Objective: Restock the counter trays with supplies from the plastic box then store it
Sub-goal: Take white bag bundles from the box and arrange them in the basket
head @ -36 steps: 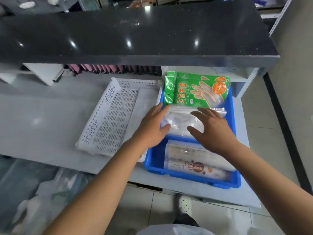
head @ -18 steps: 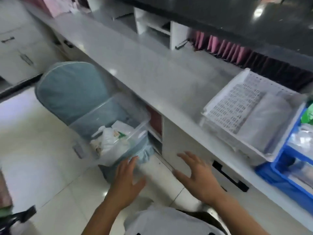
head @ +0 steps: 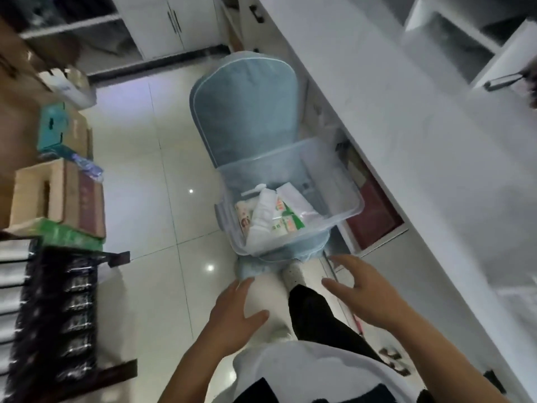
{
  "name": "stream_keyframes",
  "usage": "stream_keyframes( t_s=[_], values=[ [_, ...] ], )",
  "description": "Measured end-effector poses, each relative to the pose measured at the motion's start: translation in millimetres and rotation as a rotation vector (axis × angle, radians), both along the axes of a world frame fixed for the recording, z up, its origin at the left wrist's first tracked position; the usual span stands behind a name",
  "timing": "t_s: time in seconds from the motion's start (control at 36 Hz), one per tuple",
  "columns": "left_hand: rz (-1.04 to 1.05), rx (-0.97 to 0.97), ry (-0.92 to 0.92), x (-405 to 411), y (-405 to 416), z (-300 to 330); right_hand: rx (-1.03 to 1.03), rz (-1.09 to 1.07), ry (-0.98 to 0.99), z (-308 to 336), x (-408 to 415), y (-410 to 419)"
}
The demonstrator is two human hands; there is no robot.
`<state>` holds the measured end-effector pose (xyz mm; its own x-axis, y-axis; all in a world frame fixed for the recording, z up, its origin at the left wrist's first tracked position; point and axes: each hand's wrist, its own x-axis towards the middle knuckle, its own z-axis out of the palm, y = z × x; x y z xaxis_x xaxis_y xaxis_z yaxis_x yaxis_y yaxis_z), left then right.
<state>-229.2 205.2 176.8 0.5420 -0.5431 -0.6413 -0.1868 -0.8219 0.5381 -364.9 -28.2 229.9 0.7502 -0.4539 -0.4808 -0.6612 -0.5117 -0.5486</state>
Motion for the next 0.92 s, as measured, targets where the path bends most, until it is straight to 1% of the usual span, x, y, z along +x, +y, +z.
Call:
stream_keyframes(
  t_s=[0.11, 0.19, 0.31, 0.39, 0.5, 0.56, 0.64, 0.69, 0.75, 0.83, 0.92],
  values=[
    [-0.019, 0.068, -0.002, 34.4, -20.9, 1.4, 0.057, 0.075, 0.008, -18.3, 51.6, -35.1],
    [-0.030, 0.129, 0.009, 65.4, -42.0, 4.3, 0.062, 0.081, -0.026, -36.4, 92.5, -62.6],
    [-0.001, 0.120, 0.070, 104.9, -81.2, 5.7, 0.063, 0.060, -0.008, -71.6, 139.8, -96.1],
    [0.008, 0.148, 0.105, 133.4, -114.3, -7.7, 0.032, 0.101, 0.166, -114.4, 162.2, -117.5],
    [-0.041, 0.185, 0.088, 165.4, -155.0, -36.4, -0.017, 0.247, 0.468, -176.5, 173.5, -135.5],
    [-0.027, 0.161, 0.106, 175.9, -170.0, -48.2, -0.030, 0.300, 0.538, -196.5, 176.0, -140.8],
    [0.039, 0.133, 0.161, 187.3, -184.3, -74.2, -0.068, 0.330, 0.521, -221.0, 181.0, -144.1],
    [0.041, 0.163, 0.171, 192.9, -189.8, -94.9, -0.090, 0.319, 0.501, -236.5, 180.9, -143.2],
    [0.014, 0.221, 0.166, 197.8, -191.6, -121.0, -0.140, 0.322, 0.463, -250.2, 178.0, -141.1],
    [-0.122, 0.339, 0.163, 207.1, -193.4, -164.5, -0.191, 0.337, 0.419, -266.7, 179.9, -139.6],
    [-0.127, 0.396, 0.182, 217.6, -200.8, -209.1, -0.228, 0.295, 0.347, -276.3, 182.8, -137.6]
  ],
)
